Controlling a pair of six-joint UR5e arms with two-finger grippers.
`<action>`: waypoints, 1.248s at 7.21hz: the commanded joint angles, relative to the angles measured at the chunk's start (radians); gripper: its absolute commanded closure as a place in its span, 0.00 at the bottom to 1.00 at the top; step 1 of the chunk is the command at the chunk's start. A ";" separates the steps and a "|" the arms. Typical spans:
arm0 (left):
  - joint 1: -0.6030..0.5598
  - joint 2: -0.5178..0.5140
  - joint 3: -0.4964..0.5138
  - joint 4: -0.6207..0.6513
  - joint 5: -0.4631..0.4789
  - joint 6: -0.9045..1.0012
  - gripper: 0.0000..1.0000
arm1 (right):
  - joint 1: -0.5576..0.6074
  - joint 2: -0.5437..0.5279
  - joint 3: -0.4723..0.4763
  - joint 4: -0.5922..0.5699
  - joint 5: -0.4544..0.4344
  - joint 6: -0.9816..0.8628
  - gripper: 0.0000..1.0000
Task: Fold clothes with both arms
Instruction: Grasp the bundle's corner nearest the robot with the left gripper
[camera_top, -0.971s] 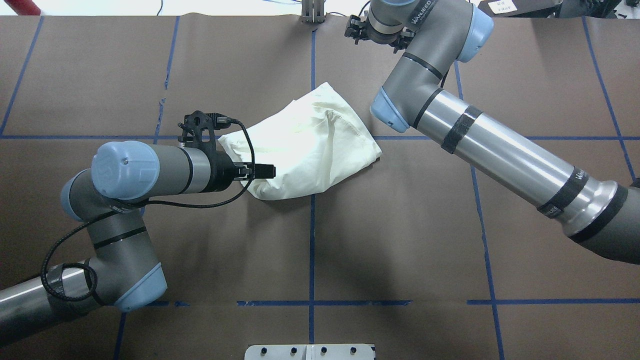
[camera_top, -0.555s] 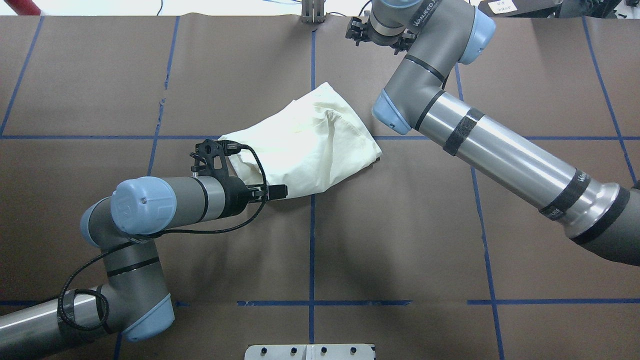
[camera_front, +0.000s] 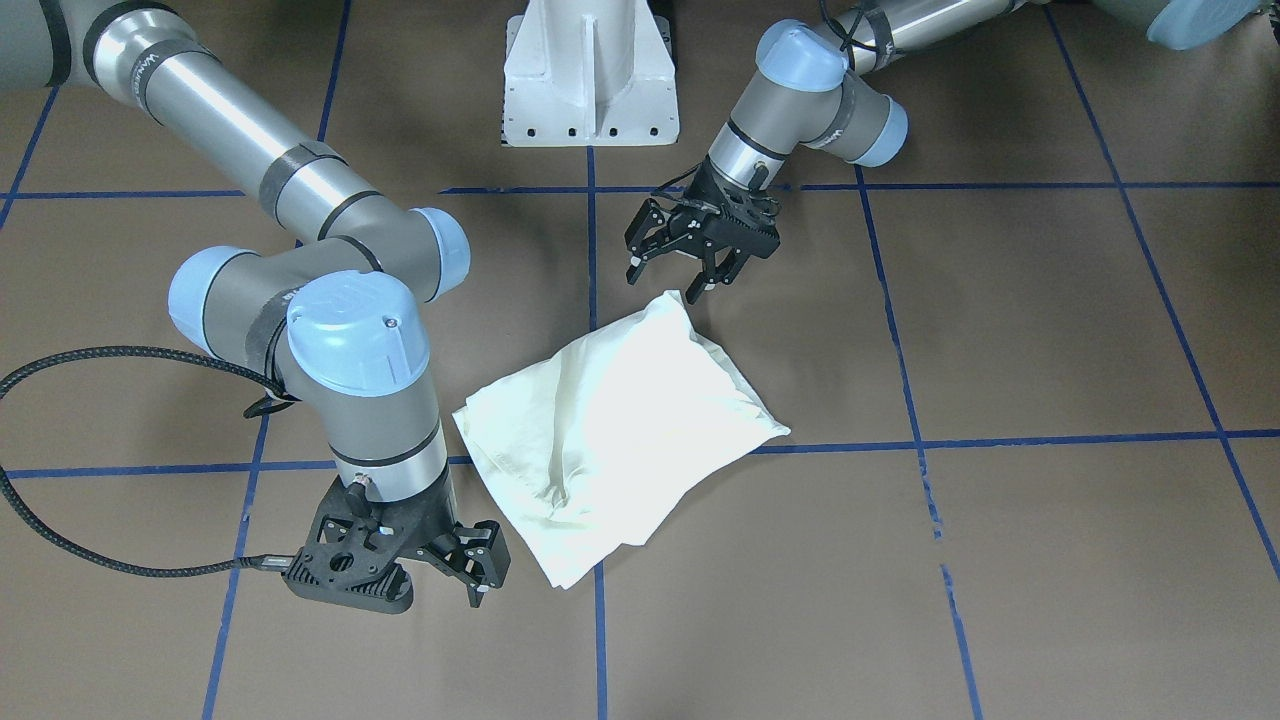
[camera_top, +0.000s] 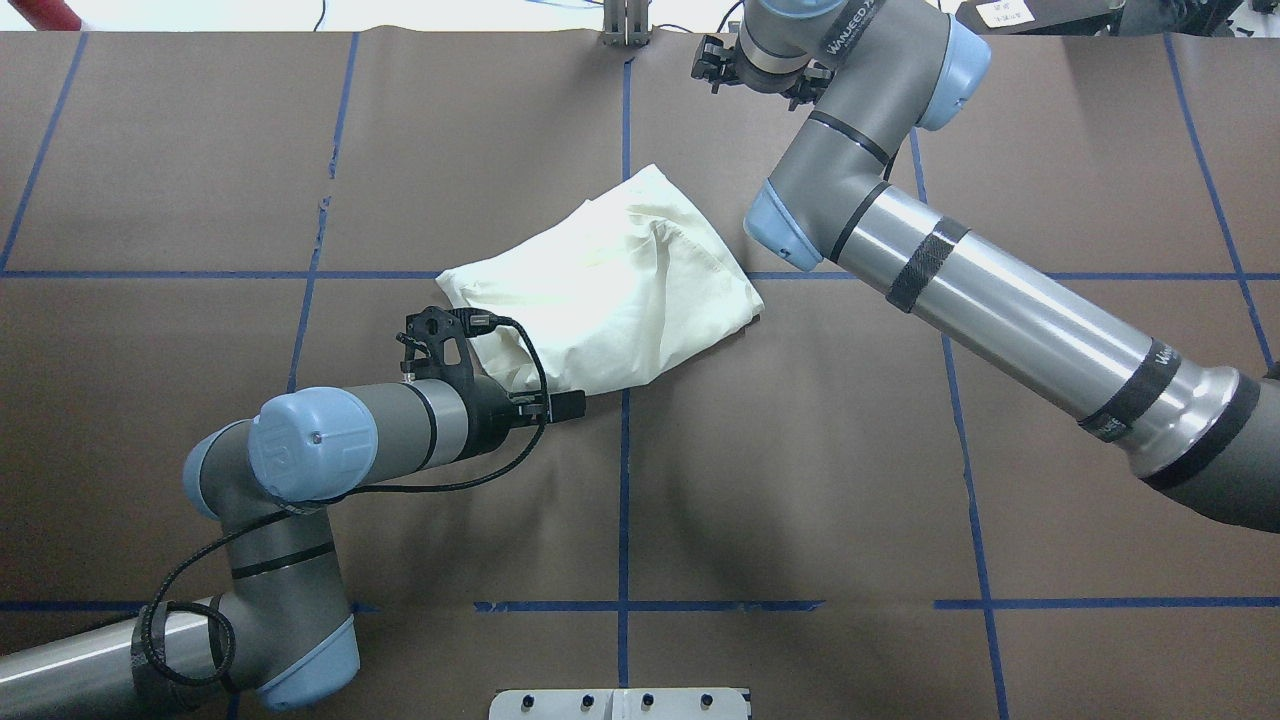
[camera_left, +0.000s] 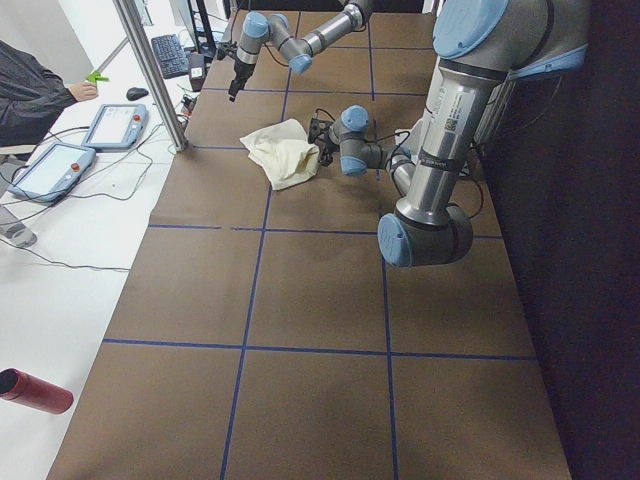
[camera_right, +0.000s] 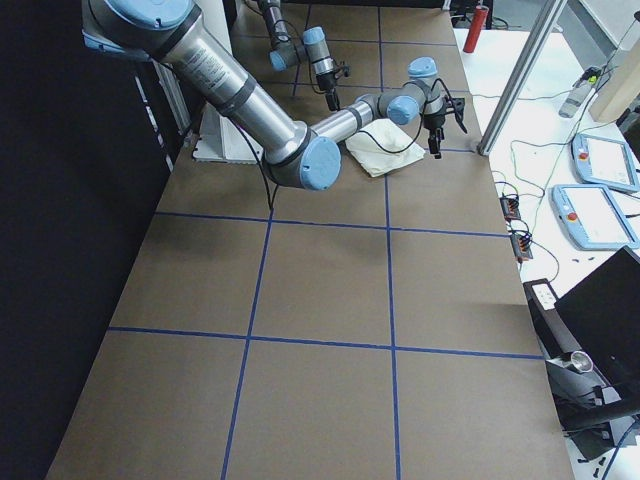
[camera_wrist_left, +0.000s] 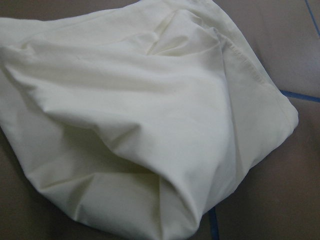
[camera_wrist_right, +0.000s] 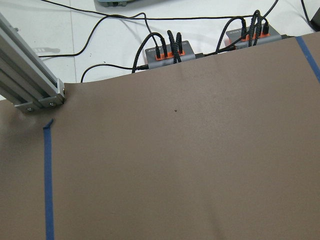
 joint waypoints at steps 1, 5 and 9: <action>0.002 -0.017 0.023 -0.024 0.017 0.000 0.12 | 0.000 0.000 0.000 0.002 0.000 -0.002 0.00; 0.002 -0.008 0.101 -0.187 0.188 0.015 0.12 | 0.000 -0.003 0.000 0.002 0.000 -0.005 0.00; 0.000 -0.008 0.095 -0.201 0.251 0.017 0.08 | 0.000 -0.006 0.000 0.005 0.000 -0.005 0.00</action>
